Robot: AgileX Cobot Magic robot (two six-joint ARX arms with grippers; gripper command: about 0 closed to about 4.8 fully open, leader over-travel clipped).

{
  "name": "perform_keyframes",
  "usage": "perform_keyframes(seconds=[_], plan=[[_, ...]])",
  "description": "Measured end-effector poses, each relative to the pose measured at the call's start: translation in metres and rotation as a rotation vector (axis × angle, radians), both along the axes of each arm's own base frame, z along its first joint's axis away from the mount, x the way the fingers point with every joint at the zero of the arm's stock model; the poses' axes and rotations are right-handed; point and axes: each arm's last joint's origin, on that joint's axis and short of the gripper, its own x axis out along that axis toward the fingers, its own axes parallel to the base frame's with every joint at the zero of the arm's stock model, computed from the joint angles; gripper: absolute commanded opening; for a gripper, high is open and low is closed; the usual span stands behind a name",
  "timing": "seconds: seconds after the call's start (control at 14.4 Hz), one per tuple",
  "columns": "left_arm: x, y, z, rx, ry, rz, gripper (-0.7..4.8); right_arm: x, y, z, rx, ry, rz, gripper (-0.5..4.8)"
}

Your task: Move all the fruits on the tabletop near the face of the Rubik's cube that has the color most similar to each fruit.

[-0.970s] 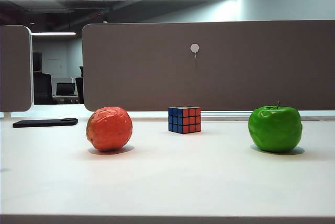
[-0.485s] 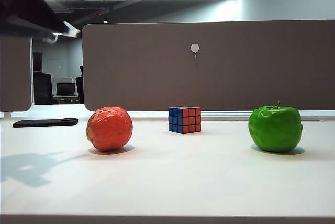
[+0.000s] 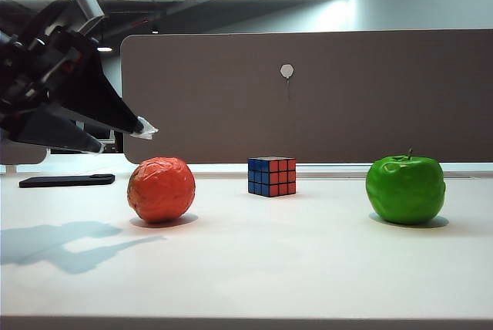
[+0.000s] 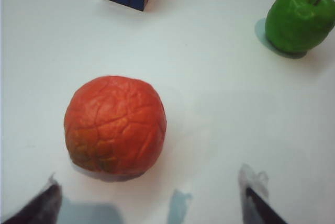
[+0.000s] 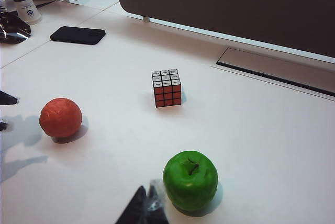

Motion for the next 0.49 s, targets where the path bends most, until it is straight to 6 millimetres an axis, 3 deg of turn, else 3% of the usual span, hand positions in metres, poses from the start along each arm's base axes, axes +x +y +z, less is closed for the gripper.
perform_keyframes(seconds=[0.07, 0.21, 0.28, 0.35, 0.42, 0.49], plan=[[0.027, -0.008, -0.031, 0.003, -0.012, 0.011, 4.67, 0.000, 0.000, -0.001, 0.000, 0.003, 0.000, 0.00], [0.032, -0.009, -0.036, 0.006, -0.022, 0.021, 4.67, 0.000, 0.000, -0.001, 0.000, 0.002, 0.000, 0.00], [0.071, -0.021, -0.039, -0.013, -0.086, 0.025, 4.67, 0.000, 0.000, -0.001, 0.000, 0.003, 0.000, 0.00], [0.071, -0.021, -0.040, -0.013, -0.084, 0.025, 4.67, 0.000, 0.000, -0.001, 0.000, 0.003, 0.000, 0.00], [0.072, -0.021, -0.041, -0.013, -0.079, 0.027, 3.28, 0.000, 0.000, -0.001, 0.000, 0.003, 0.000, 0.00], [0.075, -0.024, -0.052, -0.070, -0.012, 0.056, 3.29, 0.000, 0.000, -0.001, 0.000, 0.003, 0.000, 0.00]])
